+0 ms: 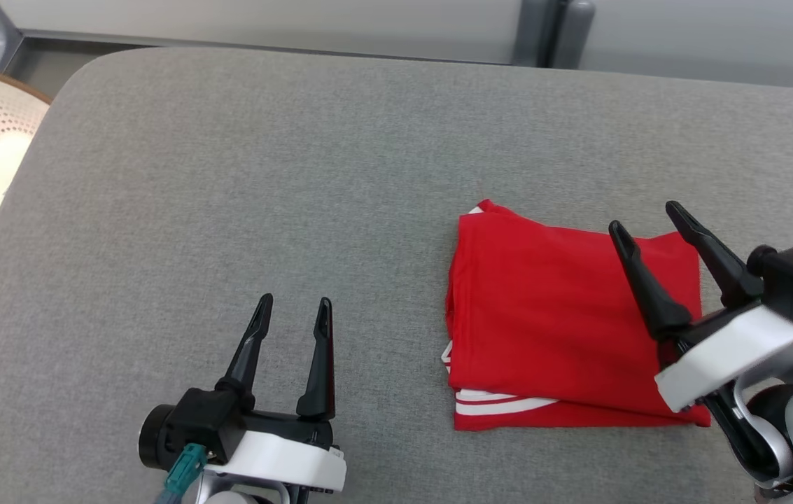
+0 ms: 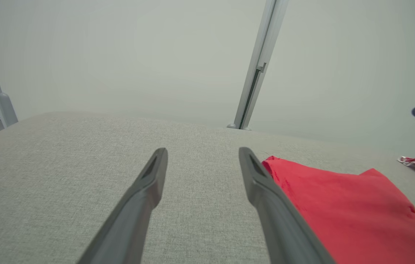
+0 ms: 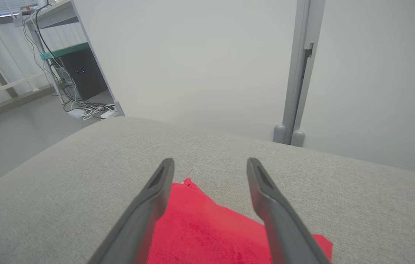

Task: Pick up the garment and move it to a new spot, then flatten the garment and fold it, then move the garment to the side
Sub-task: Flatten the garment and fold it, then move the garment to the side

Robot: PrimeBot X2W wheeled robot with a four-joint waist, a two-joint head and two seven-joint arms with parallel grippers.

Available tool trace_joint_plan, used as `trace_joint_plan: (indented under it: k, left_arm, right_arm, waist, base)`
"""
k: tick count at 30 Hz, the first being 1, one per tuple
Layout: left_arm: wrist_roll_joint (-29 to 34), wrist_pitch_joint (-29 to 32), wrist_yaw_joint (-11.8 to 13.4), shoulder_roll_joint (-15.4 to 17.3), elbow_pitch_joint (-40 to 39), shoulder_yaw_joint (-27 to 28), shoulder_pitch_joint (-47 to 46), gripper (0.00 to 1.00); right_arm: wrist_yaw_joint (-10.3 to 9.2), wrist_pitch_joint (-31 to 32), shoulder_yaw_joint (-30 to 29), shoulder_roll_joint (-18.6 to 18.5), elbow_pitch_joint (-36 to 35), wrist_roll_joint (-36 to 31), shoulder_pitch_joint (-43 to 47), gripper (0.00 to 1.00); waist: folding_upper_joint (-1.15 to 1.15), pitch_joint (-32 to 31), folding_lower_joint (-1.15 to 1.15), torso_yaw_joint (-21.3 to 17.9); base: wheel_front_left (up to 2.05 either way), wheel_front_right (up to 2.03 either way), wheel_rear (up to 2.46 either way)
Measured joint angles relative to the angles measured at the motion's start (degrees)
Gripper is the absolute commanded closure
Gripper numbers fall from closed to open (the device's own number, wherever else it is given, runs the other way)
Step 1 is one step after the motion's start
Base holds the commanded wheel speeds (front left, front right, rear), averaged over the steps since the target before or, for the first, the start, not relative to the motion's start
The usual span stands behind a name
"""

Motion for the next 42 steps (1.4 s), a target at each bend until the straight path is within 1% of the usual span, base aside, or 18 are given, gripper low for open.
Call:
trace_joint_plan:
  k: [1,4,7,11,12,14,15,18,22,25,28,32,42]
  left_arm:
    - [0.13,0.01,-0.01,-0.04,0.03,0.25,0.01,0.0]
    - [0.64,0.01,-0.1,-0.01,0.2,1.51,0.18,0.0]
    - [1.2,0.01,-0.54,-0.07,-0.26,3.0,1.41,0.0]
    - [3.11,0.0,-1.46,-0.02,-2.53,5.99,3.79,0.0]
    - [3.11,0.0,-1.46,-0.02,-2.53,5.99,3.79,0.0]
    - [4.36,0.0,-1.93,-0.03,-3.22,7.26,5.91,0.0]
    - [5.14,0.0,-2.14,-0.04,-3.42,8.0,6.89,0.0]
    - [6.45,0.01,-2.63,-0.01,-3.67,9.83,9.46,0.0]
    - [8.14,0.0,-3.09,-0.01,-3.46,11.16,12.05,0.0]
    - [8.17,0.0,-3.09,-0.01,-3.02,11.31,13.16,0.0]
    - [8.34,0.0,-3.04,-0.01,-2.74,11.34,13.56,0.0]
    - [9.0,0.0,-3.04,-0.01,-2.25,11.25,14.02,0.0]
    - [9.84,0.0,-3.04,-0.01,-2.13,11.23,14.3,0.0]
  right_arm:
    - [0.01,-2.29,0.53,-1.15,0.58,-0.16,0.47,0.0]
    - [0.01,-8.84,0.53,-2.5,3.82,-0.86,2.66,0.0]
    - [0.0,-15.77,0.08,-2.63,7.68,-2.56,4.44,0.0]
    - [0.02,-24.49,2.08,-2.53,13.25,-4.06,5.71,0.0]
    - [0.02,-24.49,2.08,-2.53,13.25,-4.06,5.71,0.0]
    - [0.0,-26.6,3.01,-2.6,16.39,-5.04,5.83,0.0]
    - [0.01,-27.29,2.98,-2.07,17.83,-5.22,5.91,0.0]
    - [0.01,-28.11,2.36,-0.47,20.17,-6.39,6.77,0.0]
    - [0.01,-28.22,-1.59,3.12,17.19,-7.58,9.21,0.0]
    - [0.01,-28.26,-2.91,4.55,16.21,-8.91,12.69,0.0]
    - [0.01,-28.26,-4.5,6.09,15.62,-9.53,14.12,0.0]
    - [0.01,-28.26,-4.57,6.6,15.68,-10.84,15.62,0.0]
    - [0.01,-28.26,-4.95,7.4,15.59,-11.21,16.07,0.0]
  waist:
    - [0.0,-0.33,0.0,-0.73]
    - [0.0,-1.51,0.0,-2.81]
    - [0.0,-3.07,0.0,-4.71]
    - [0.0,-5.21,0.0,-7.1]
    - [0.0,-5.21,0.0,-7.1]
    - [0.0,-6.33,0.0,-8.17]
    - [0.0,-6.91,0.0,-8.65]
    - [0.0,-8.73,0.0,-9.82]
    - [0.0,-11.04,0.0,-10.89]
    - [0.0,-12.33,0.0,-11.3]
    - [0.0,-13.0,0.0,-11.4]
    - [0.0,-13.55,0.0,-11.36]
    - [0.0,-13.72,0.0,-10.97]
  base:
    - [0.0,0.0,0.0]
    - [0.0,0.0,0.0]
    - [0.0,0.0,0.0]
    - [0.0,0.0,0.0]
    - [0.0,0.0,0.0]
    - [0.0,0.0,0.0]
    - [0.0,0.0,0.0]
    - [0.0,0.0,0.0]
    - [0.0,0.0,0.0]
    - [0.0,0.0,0.0]
    - [0.0,0.0,0.0]
    - [0.0,0.0,0.0]
    - [0.0,0.0,0.0]
